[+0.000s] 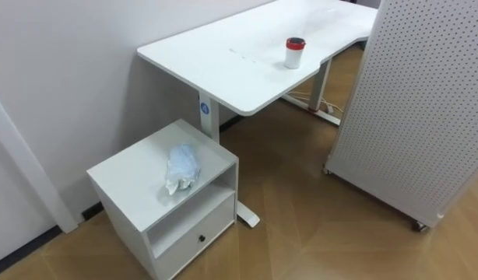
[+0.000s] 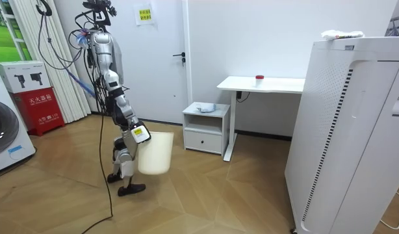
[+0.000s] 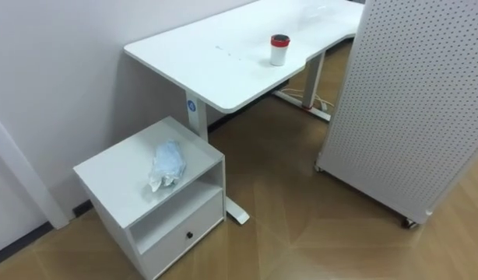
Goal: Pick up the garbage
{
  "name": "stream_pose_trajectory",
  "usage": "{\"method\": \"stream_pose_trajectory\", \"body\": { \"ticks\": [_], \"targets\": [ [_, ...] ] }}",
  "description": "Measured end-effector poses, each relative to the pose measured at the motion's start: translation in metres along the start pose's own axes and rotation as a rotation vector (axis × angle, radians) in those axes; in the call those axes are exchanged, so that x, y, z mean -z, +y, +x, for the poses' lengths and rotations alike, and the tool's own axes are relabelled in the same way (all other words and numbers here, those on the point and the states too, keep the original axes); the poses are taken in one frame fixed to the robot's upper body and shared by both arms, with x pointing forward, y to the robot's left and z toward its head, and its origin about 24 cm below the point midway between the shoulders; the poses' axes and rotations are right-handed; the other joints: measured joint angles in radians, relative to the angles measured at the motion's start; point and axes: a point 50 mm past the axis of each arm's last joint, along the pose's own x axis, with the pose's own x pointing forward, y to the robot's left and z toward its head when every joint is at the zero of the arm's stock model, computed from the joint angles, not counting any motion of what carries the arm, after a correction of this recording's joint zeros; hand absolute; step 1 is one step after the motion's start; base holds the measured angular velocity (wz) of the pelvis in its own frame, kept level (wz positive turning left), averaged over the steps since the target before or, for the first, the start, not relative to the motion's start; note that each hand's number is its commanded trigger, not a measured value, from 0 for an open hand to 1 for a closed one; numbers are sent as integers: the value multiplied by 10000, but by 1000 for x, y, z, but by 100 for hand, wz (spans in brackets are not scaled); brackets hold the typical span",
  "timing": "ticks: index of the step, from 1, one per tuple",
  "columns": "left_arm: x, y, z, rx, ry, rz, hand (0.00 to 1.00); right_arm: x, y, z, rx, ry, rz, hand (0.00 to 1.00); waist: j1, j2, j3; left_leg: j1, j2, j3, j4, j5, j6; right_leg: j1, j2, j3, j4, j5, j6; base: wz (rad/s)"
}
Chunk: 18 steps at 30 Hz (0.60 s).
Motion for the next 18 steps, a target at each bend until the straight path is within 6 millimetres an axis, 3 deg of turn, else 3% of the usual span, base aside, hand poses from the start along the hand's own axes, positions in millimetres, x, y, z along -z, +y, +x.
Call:
{"method": "stream_pose_trajectory", "body": {
  "ticks": [2,4,7,8,11,13,14,15,16,17,18],
  "targets": [
    [-1,3,0,-73,-31,-134,0,2,-2,0,-31,102,121,100,2,-76,19,-520,139,3,1414,-219,-1,-50,-28,20,468,-326,-76,-3],
    [2,1,0,-26,27,-218,0,2,-8,-1,93,169,217,100,154,-50,35,-1370,355,-9,3595,-223,-10,-143,41,113,1164,-703,-223,-18],
    [3,0,0,22,2,-290,0,1,-15,-1,272,228,191,100,108,39,44,-2411,639,-75,5470,-10,84,-49,167,122,1543,-973,-387,-1],
    [2,0,0,26,-41,-277,0,0,-16,-1,305,191,212,100,101,11,32,-2600,641,-123,5566,-72,150,7,160,102,1510,-990,-391,10],
    [4,-1,0,5,-86,-259,0,3,-19,-2,475,263,252,100,132,-3,46,-3574,316,-139,4927,-131,246,215,82,95,1487,-1170,-407,2],
    [8,-2,0,-54,-8,-265,0,6,-20,-3,531,310,260,100,177,-50,26,-4121,-20,-149,3093,30,129,380,1,142,1534,-1433,-339,-3],
    [9,-2,0,-76,3,-275,0,6,-20,-3,536,303,261,100,188,-39,29,-4242,-66,-144,2572,149,73,410,2,167,1536,-1491,-324,-12],
    [13,-3,-1,-125,56,-264,0,7,-18,-3,502,296,250,100,213,-90,24,-4453,-187,-143,1876,847,260,479,-57,281,1521,-1594,-281,-24],
    [19,-5,-1,-94,132,-260,0,9,-18,-3,479,344,207,100,250,-228,-50,-4472,-356,-141,1295,1464,291,530,-202,447,1485,-1704,-198,-27],
    [19,-6,-1,-64,119,-269,0,10,-19,-3,508,341,220,100,273,-254,-73,-4468,-420,-121,1081,1744,332,560,-248,554,1443,-1738,-146,-22],
    [18,-8,-1,-37,16,-300,0,11,-21,-4,598,317,225,100,291,-288,-83,-4468,-547,-84,983,2095,550,703,-365,615,1329,-1787,-57,-15]
  ]
}}
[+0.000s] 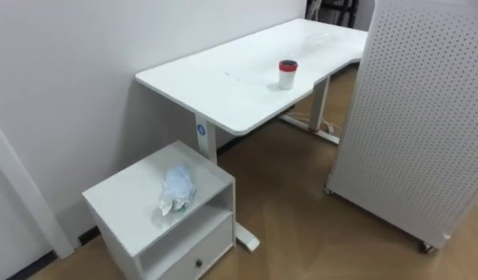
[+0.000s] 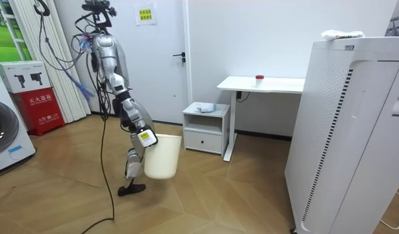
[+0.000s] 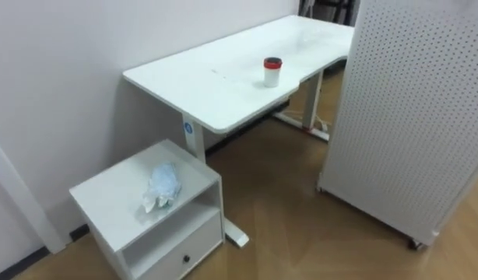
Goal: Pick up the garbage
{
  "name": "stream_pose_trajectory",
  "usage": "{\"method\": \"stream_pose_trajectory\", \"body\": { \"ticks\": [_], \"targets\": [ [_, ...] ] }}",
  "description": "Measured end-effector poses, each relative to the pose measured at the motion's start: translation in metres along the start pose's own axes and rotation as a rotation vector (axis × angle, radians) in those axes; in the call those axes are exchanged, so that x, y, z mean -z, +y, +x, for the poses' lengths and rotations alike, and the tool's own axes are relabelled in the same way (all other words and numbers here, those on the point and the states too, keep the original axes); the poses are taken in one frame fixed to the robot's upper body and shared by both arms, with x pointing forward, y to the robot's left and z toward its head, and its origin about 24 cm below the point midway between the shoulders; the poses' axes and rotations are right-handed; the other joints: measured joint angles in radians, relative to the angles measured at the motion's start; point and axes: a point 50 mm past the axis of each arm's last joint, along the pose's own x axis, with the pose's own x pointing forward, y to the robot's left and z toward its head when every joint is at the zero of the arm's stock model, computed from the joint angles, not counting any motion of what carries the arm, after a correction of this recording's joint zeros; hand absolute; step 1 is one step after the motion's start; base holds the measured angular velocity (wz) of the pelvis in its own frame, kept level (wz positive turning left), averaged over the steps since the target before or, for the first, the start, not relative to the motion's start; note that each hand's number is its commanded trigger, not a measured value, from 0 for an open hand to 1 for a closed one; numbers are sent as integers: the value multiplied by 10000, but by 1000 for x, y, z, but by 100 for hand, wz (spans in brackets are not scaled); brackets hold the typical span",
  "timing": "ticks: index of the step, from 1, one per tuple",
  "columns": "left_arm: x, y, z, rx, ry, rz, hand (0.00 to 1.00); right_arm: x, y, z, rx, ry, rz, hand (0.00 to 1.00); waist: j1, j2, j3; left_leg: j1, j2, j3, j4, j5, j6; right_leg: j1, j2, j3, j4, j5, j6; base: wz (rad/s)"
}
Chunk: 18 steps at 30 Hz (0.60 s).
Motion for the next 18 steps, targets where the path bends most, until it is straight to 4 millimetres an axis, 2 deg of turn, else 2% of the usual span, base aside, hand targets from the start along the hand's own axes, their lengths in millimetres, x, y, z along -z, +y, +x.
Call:
{"method": "stream_pose_trajectory", "body": {
  "ticks": [1,2,3,4,5,6,7,8,9,10,11,12,14,16,17,18],
  "targets": [
    [-1,1,0,-36,-121,-99,0,3,0,0,22,78,28,100,14,-130,-91,79,-162,103,77,-24,139,-11,-206,109,-84,-70,137,-11],
    [-1,1,0,-43,-129,-138,0,4,0,-1,27,71,47,100,6,-157,-70,89,-210,125,199,-107,183,21,-271,168,-188,-48,224,-17],
    [-5,3,0,-124,-271,-209,0,4,0,-1,41,26,32,100,43,-166,-39,89,-222,176,464,-319,251,148,-361,164,-390,54,418,-28],
    [-7,4,0,-251,-373,-211,0,2,1,0,77,-36,-75,100,79,-179,58,63,-221,228,1024,-472,402,470,-474,182,-637,194,658,-37],
    [-7,5,0,-290,-412,-233,0,1,2,0,80,-78,-121,100,125,-190,142,3,-194,332,1496,-537,491,680,-536,206,-711,233,717,-52],
    [-7,4,0,-267,-443,-396,0,-3,1,0,151,-182,-301,100,191,-140,194,-290,-291,467,1940,-818,584,973,-610,386,-779,212,780,-26],
    [-14,1,1,-180,-612,-485,0,-3,-6,0,344,-225,-435,100,18,52,82,-328,-428,384,1188,-714,558,994,-583,350,-686,97,982,-11],
    [-18,1,1,-174,-715,-562,0,-3,-7,-1,423,-208,-442,100,12,114,65,-333,-501,348,1006,-750,589,979,-614,276,-558,-53,1086,11],
    [-23,4,1,-345,-834,-587,0,0,-7,-1,479,-146,-423,100,95,93,20,-321,-657,422,1258,-923,729,882,-881,80,-218,-274,1300,0],
    [-35,8,1,-562,-1180,-593,0,-2,-7,-1,540,-202,-480,100,127,24,69,-321,-756,540,1403,-1060,890,744,-1064,-124,165,-313,1374,-7],
    [-42,11,0,-691,-1364,-589,0,-2,-8,-1,568,-216,-468,100,145,10,77,-316,-767,680,1479,-1142,981,635,-1150,-192,417,-329,1412,-11],
    [-51,16,0,-932,-1585,-596,0,-8,-6,0,546,-381,-557,100,152,-17,79,-287,-859,798,1566,-1257,1117,437,-1348,-392,947,-341,1494,-9],
    [-65,24,-2,-1322,-1936,-639,0,-17,-3,1,476,-656,-860,100,113,-99,91,-105,-1063,926,1566,-1425,1241,206,-1640,-445,1793,-309,1556,2],
    [-87,34,-5,-1722,-2626,-1169,0,-25,0,1,408,-950,-988,100,102,-7,51,236,-1265,943,1274,-1872,1297,-548,-2044,-759,3717,30,2002,8],
    [-91,35,-6,-1826,-2795,-1278,0,-27,1,1,386,-1040,-1018,100,81,-39,73,344,-1343,945,1233,-1921,1354,-795,-2177,-772,4349,271,1961,8],
    [-100,38,-8,-1960,-3145,-1421,0,-31,1,2,380,-1197,-1047,100,62,-27,76,579,-1422,938,1117,-1994,1438,-1236,-2335,-754,5372,965,1876,0]
  ]
}}
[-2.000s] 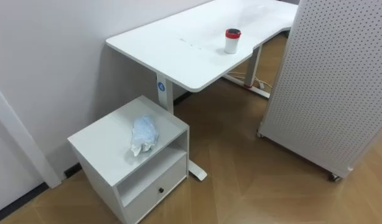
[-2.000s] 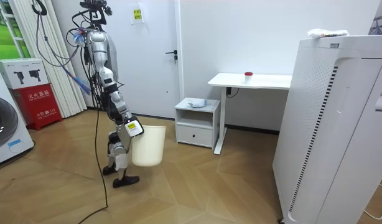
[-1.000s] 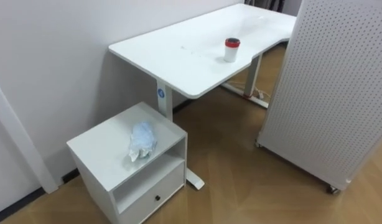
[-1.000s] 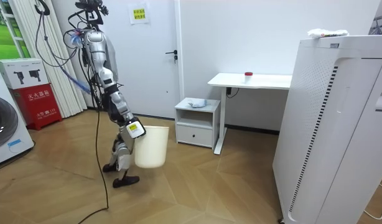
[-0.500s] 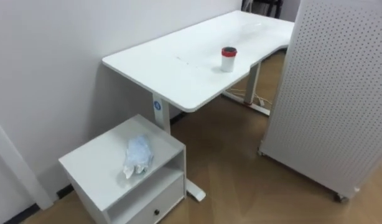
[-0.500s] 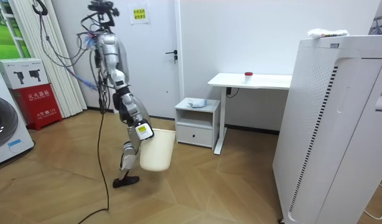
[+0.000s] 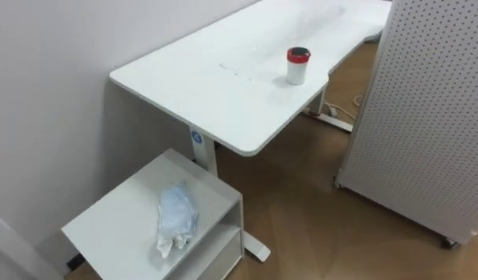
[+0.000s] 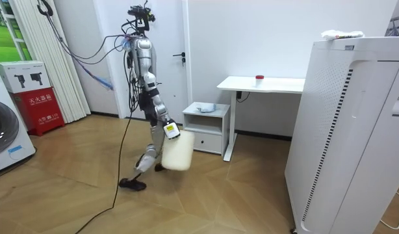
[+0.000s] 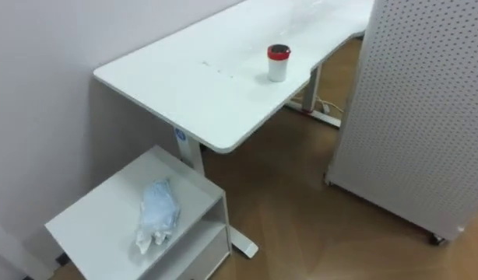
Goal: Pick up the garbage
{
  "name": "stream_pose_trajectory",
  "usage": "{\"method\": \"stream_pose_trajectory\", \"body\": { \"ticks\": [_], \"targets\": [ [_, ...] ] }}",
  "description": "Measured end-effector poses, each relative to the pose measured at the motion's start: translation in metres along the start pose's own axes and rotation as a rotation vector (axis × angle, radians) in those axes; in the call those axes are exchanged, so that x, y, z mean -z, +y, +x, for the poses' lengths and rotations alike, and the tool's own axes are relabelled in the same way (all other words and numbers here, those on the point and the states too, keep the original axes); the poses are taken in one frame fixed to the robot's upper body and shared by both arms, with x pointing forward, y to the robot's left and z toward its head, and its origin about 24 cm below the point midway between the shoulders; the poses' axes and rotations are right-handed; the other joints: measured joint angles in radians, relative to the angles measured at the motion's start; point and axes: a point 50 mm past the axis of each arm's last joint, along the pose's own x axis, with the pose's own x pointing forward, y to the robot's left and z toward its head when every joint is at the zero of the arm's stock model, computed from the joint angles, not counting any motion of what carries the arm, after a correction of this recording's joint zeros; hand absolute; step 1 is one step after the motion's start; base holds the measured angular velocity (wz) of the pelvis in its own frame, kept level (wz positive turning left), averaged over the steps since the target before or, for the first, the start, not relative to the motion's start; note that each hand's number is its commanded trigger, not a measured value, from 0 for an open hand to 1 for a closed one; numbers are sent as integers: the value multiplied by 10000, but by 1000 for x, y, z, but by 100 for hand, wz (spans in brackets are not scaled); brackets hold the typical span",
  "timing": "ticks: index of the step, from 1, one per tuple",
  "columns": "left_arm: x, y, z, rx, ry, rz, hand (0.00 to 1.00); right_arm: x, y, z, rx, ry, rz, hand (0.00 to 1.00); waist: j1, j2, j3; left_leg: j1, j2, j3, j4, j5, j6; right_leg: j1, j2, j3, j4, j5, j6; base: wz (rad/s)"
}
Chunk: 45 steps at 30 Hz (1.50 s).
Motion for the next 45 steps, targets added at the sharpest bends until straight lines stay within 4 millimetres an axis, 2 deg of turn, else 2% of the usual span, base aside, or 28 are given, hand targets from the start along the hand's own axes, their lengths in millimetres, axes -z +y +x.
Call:
{"method": "stream_pose_trajectory", "body": {
  "ticks": [1,2,3,5,7,8,9,10,11,12,13,16,19,20,21,26,28,30,34,38,42,45],
  "targets": [
    [-7,1,1,-95,-261,-119,0,-3,0,0,18,-169,46,100,-8,94,7,274,2,-49,-100,-105,58,-402,-94,13,872,902,-53,-4],
    [-11,1,1,-166,-392,-129,0,-4,0,0,15,-264,78,100,-14,114,2,403,7,-75,-163,-141,81,-579,-153,3,1235,1165,-93,-5],
    [-20,3,2,-389,-748,-120,0,-9,1,1,-16,-489,153,100,-15,163,15,563,25,-137,-239,-212,120,-1057,-293,-82,1909,1108,-111,5],
    [-38,4,2,-648,-1425,-157,0,-17,1,2,-61,-728,237,100,-66,358,86,653,177,-330,-238,-295,135,-1811,-264,-203,2124,610,-163,15],
    [-59,8,0,-1083,-2418,-163,0,-23,2,2,-94,-936,440,100,-72,486,127,692,349,-483,-293,-363,113,-2709,-203,-169,948,19,-128,13],
    [-64,10,0,-1216,-2638,-182,0,-24,3,2,-116,-1001,387,100,-78,489,126,658,396,-537,-306,-371,98,-2903,-158,-130,448,-54,-140,19],
    [-75,12,-2,-1490,-3083,-142,0,-28,4,3,-174,-1148,417,100,-131,532,121,521,487,-646,-309,-372,62,-3125,-24,-160,-823,-77,-98,28],
    [-86,15,-3,-1723,-3542,-131,0,-31,5,3,-209,-1239,473,100,-217,528,118,451,552,-793,-312,-364,14,-3153,126,-175,-2328,32,-35,36],
    [-91,15,-4,-1823,-3717,-123,0,-31,6,3,-230,-1263,482,100,-256,544,116,416,556,-909,-310,-364,-17,-3119,194,-153,-3056,199,-33,42],
    [-101,16,-5,-2017,-3990,-147,0,-33,8,3,-274,-1339,485,100,-308,566,122,381,562,-1094,-305,-396,-93,-3067,377,-114,-3995,833,19,40],
    [-108,17,-6,-2187,-4200,-152,0,-33,9,4,-294,-1297,412,100,-380,628,98,385,629,-1180,-325,-428,-188,-2973,574,-34,-4222,1347,94,30],
    [-120,26,-9,-2871,-4744,-276,0,-41,14,5,-574,-1352,-148,100,-494,695,81,505,815,-1172,-600,-379,-391,-2880,797,-104,-4482,1370,-26,-4],
    [-141,31,-15,-3345,-5586,-492,0,-52,19,6,-789,-1594,-519,100,-596,635,148,294,931,-1160,-535,-379,-460,-3061,803,-190,-4446,1293,-163,0],
    [-147,33,-16,-3430,-5779,-522,0,-55,20,6,-812,-1674,-547,100,-631,637,189,217,955,-1155,-502,-382,-469,-3114,814,-197,-4447,1290,-168,8],
    [-159,36,-19,-3616,-6147,-598,0,-60,21,7,-850,-1819,-637,100,-652,628,277,106,993,-1125,-500,-399,-515,-3220,844,-205,-4436,1283,-183,0],
    [-183,45,-27,-4343,-7024,-563,0,-78,28,7,-1013,-2254,-1139,100,-783,641,375,-490,1037,-1062,-269,-435,-574,-3865,925,-145,-4188,1297,-221,-2],
    [-194,46,-30,-4588,-7266,-310,0,-90,31,6,-938,-2688,-1290,100,-804,703,530,-930,1043,-1049,58,-476,-583,-4324,901,-129,-3847,1292,-228,0],
    [-202,48,-32,-4786,-7426,-80,0,-99,35,5,-955,-3030,-1562,100,-807,679,614,-1270,1041,-963,184,-493,-579,-4756,785,-155,-3557,1265,-274,-2],
    [-217,55,-38,-5391,-7858,9,0,-122,45,1,-1070,-3809,-1865,100,-1144,762,678,-2350,1052,-1004,721,-558,-607,-5769,765,-172,-3046,1220,-388,4],
    [-227,57,-44,-5886,-8292,-45,0,-130,49,-1,-1157,-4154,-1847,100,-1264,829,732,-2899,1146,-957,1062,-580,-643,-6290,778,-162,-2846,1277,-507,-4],
    [-239,61,-50,-6497,-8727,516,0,-143,51,-4,-1196,-4539,-1903,100,-1561,901,785,-3534,1293,-890,1459,-623,-683,-6852,802,-244,-2609,1337,-605,-4],
    [-241,60,-51,-6620,-8808,929,0,-144,50,-4,-1201,-4606,-1860,100,-1781,939,809,-3765,1367,-873,1606,-654,-715,-7045,827,-315,-2547,1363,-674,-2]
  ]
}}
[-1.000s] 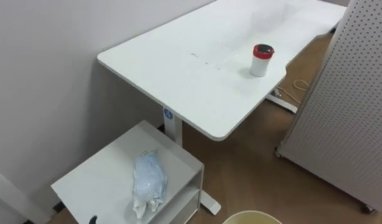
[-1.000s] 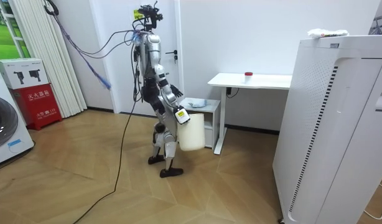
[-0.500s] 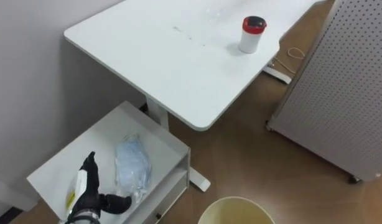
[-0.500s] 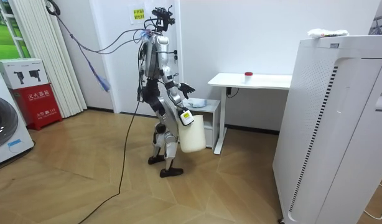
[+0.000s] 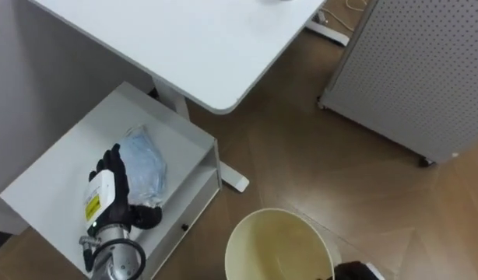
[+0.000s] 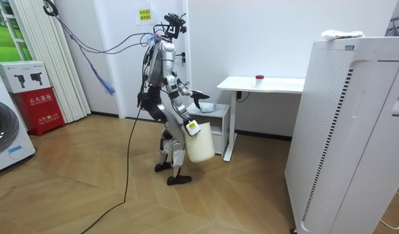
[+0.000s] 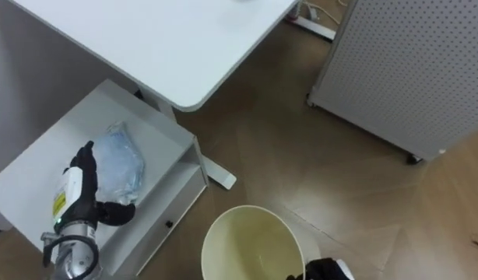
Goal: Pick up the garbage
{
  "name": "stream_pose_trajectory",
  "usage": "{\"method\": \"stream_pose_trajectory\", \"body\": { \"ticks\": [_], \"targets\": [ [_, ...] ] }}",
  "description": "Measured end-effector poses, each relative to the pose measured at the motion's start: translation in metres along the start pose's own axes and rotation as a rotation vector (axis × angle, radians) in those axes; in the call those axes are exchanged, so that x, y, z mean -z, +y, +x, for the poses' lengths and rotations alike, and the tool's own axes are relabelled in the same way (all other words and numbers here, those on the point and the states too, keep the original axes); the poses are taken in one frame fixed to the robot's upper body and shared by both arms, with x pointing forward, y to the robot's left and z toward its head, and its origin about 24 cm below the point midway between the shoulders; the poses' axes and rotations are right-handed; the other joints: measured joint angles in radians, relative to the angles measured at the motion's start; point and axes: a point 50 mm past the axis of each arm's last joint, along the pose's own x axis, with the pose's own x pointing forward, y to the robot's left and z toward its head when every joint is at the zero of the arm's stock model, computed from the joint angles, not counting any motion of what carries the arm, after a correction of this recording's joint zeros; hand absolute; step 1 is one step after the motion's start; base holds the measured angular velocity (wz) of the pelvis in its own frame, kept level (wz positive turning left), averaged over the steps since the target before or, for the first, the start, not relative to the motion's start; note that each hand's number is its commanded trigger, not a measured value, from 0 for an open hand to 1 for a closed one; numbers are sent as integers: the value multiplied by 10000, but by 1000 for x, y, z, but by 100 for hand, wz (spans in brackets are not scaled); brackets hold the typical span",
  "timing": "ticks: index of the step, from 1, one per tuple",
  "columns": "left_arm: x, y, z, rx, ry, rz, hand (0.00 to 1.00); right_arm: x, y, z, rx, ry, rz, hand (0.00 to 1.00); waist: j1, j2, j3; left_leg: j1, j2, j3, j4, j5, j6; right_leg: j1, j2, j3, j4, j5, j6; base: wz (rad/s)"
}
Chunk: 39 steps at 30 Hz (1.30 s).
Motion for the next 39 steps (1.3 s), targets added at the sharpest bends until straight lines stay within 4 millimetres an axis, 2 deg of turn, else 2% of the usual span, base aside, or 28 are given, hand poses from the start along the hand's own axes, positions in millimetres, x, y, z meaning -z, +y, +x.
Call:
{"method": "stream_pose_trajectory", "body": {
  "ticks": [6,13,17,19,20,21,22,23,27,31,39],
  "targets": [
    [5,0,0,152,8,675,0,-4,0,-1,-48,-278,442,100,-126,-1,9,-515,262,127,434,-194,-110,-534,249,161,223,-19,-133,-13],
    [13,2,-1,243,322,1187,0,-12,1,-1,-41,-641,963,100,-183,-54,39,-1249,566,168,1403,-595,-202,-1203,356,114,1019,-371,-339,-3],
    [18,4,0,295,561,1430,0,-17,3,-1,-120,-811,970,100,-243,-64,40,-1458,590,167,1605,-657,-219,-1424,370,153,1156,-434,-342,-1],
    [22,8,1,293,694,1640,2,-21,4,-1,-176,-987,996,100,-391,-65,40,-1666,588,173,1730,-664,-209,-1636,338,147,1293,-461,-356,0],
    [23,9,2,318,724,1685,51,-22,4,-1,-181,-995,1017,100,-402,-76,35,-1695,588,192,1736,-664,-209,-1684,334,165,1325,-461,-356,0],
    [25,9,2,391,795,1791,68,-23,4,-1,-175,-1020,1037,100,-430,-85,33,-1736,588,218,1756,-666,-206,-1740,322,173,1391,-463,-359,-3],
    [27,10,2,469,805,1900,90,-23,4,-1,-166,-1029,1043,100,-446,-88,34,-1764,595,234,1773,-667,-205,-1777,319,178,1392,-467,-367,0],
    [27,10,2,507,807,1937,100,-23,4,-1,-145,-1028,1046,100,-452,-92,32,-1780,597,241,1783,-670,-203,-1800,318,181,1397,-470,-371,0],
    [32,11,1,547,1030,2175,100,-23,4,-1,-39,-988,1057,100,-449,-101,27,-1835,629,270,1819,-687,-214,-1867,337,183,1413,-475,-383,-3],
    [34,26,10,102,1070,2502,100,-24,5,-1,-4,-987,996,100,-408,-128,10,-1807,610,268,1840,-687,-214,-1858,306,177,1466,-479,-393,0],
    [44,23,3,291,1415,2947,100,-22,5,0,297,-769,876,100,-347,-142,1,-1729,602,305,1903,-695,-198,-1805,285,218,1553,-481,-392,0]
  ]
}}
